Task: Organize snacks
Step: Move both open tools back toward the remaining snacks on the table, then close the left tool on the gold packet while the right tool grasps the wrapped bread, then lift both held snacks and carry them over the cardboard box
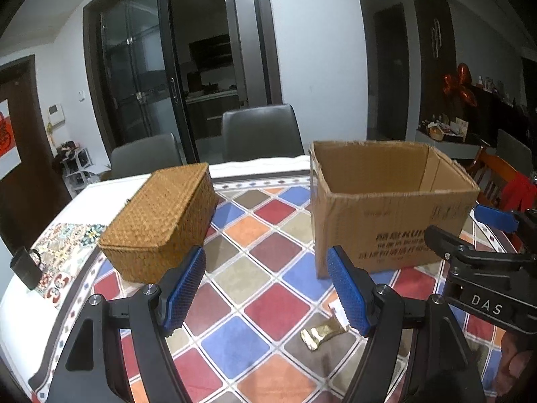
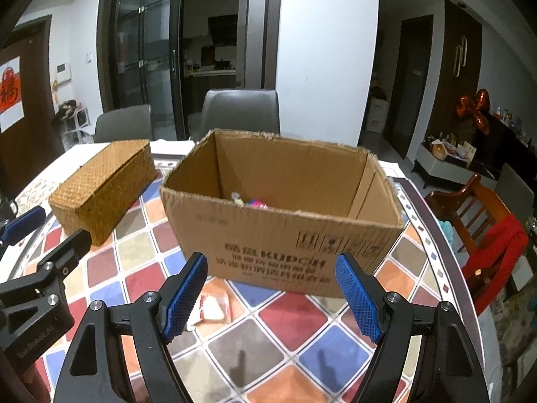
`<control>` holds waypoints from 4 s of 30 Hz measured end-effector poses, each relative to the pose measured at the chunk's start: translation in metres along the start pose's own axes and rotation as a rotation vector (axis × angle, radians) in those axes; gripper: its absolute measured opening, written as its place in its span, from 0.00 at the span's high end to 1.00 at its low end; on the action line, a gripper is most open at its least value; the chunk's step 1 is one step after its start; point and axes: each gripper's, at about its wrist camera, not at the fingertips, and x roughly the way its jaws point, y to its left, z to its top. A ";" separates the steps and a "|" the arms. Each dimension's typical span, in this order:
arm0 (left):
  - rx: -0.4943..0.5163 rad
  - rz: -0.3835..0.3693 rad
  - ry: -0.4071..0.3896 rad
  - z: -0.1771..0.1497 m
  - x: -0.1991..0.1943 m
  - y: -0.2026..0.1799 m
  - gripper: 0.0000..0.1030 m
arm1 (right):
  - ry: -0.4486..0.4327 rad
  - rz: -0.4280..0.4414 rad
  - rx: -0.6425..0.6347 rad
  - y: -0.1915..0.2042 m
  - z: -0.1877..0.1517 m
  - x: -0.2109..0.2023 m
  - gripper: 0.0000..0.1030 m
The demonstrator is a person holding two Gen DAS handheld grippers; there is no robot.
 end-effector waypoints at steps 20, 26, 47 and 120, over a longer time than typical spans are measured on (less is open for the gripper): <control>0.076 -0.133 0.129 -0.056 0.043 -0.014 0.28 | 0.135 0.040 -0.050 0.020 -0.036 0.046 0.23; 0.145 -0.187 0.157 -0.068 0.055 -0.024 0.29 | 0.164 0.055 -0.055 0.027 -0.044 0.059 0.23; 0.216 -0.312 0.232 -0.084 0.088 -0.037 0.51 | 0.295 0.153 -0.091 0.057 -0.057 0.116 0.23; 0.105 -0.208 0.097 -0.012 0.020 -0.033 0.80 | 0.125 0.124 -0.016 -0.003 -0.012 0.005 0.64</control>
